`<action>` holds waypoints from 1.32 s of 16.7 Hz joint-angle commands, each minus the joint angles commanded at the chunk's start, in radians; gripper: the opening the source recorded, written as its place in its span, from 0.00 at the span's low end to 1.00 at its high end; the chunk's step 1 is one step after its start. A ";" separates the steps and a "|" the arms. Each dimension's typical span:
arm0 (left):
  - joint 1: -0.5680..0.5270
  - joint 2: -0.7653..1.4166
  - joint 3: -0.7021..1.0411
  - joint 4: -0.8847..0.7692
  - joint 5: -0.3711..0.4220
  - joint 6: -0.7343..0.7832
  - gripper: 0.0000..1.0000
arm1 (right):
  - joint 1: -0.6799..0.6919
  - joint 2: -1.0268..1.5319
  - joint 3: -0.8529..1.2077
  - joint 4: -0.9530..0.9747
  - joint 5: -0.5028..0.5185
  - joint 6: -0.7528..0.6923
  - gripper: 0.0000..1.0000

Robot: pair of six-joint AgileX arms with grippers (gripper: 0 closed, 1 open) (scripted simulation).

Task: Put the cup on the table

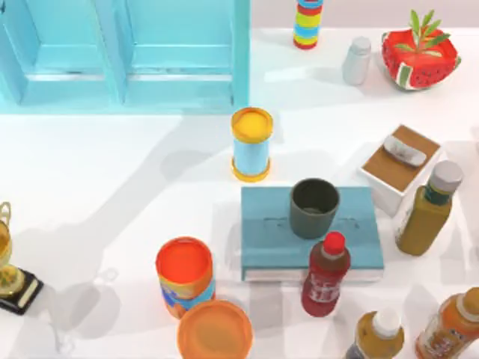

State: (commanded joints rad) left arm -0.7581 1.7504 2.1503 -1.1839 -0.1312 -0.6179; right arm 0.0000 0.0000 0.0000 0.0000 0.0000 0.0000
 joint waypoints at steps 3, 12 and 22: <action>-0.084 0.287 0.286 -0.179 -0.015 -0.107 1.00 | 0.000 0.000 0.000 0.000 0.000 0.000 1.00; -0.217 0.802 0.704 -0.560 -0.027 -0.309 1.00 | 0.000 0.000 0.000 0.000 0.000 0.000 1.00; -0.204 0.803 0.647 -0.517 -0.025 -0.298 1.00 | 0.000 0.000 0.000 0.000 0.000 0.000 1.00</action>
State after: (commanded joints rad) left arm -0.9617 2.5530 2.7971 -1.7009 -0.1557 -0.9157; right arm 0.0000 0.0000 0.0000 0.0000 0.0000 0.0000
